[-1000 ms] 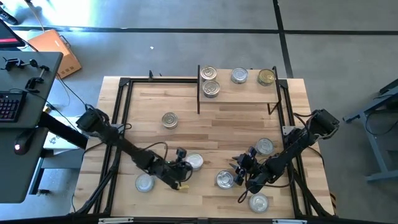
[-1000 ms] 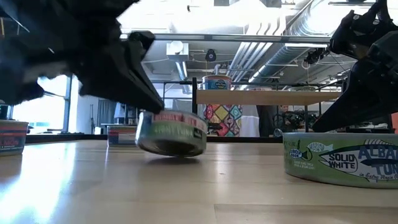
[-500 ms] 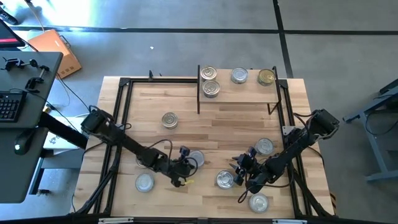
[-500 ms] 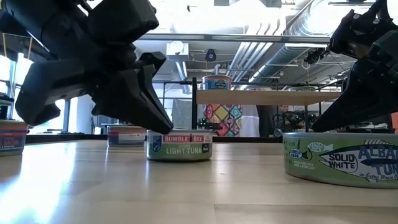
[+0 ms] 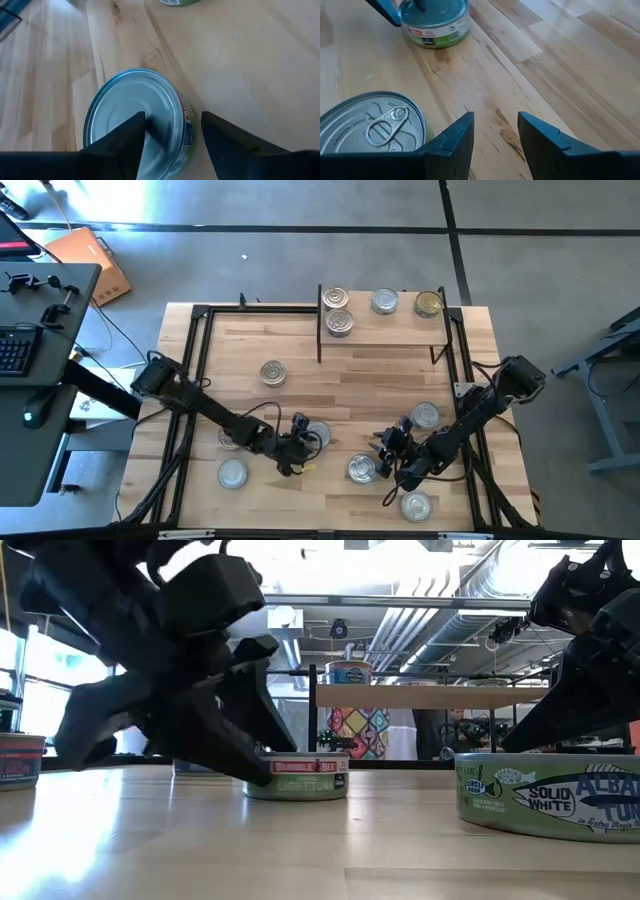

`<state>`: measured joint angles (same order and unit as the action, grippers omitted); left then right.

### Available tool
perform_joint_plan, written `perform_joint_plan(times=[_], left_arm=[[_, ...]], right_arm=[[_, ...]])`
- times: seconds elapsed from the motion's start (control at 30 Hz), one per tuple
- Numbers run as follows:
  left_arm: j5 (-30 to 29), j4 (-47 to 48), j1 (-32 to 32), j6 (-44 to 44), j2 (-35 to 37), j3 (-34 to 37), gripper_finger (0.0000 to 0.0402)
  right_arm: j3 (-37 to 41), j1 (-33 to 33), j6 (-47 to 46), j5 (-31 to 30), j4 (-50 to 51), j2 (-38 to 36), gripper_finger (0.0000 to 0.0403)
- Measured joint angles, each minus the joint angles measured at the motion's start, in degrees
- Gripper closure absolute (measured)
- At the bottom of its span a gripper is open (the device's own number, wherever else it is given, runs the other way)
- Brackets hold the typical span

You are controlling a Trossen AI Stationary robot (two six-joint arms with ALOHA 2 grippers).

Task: Stack canned seafood by type on shelf
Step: Put the green white tuna can on the shelf

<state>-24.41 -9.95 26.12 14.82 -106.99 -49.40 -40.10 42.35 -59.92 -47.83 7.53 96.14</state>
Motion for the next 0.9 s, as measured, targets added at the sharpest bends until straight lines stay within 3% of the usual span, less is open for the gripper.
perform_joint_plan(times=[0.17,0.5,0.9], left_arm=[[-0.72,-2.00,-0.37,3.34,-2.20,-0.17,0.0243],[-0.04,-1.81,-0.29,6.29,-2.70,-0.16,0.0389],[-3.77,-4.00,1.67,10.78,-2.37,0.12,0.0401]], right_arm=[[0.00,0.00,0.00,-0.02,-0.07,0.00,0.0258],[0.00,0.00,0.00,-0.02,-0.07,0.00,0.0258],[0.00,0.01,0.00,-0.02,-0.11,0.00,0.0258]])
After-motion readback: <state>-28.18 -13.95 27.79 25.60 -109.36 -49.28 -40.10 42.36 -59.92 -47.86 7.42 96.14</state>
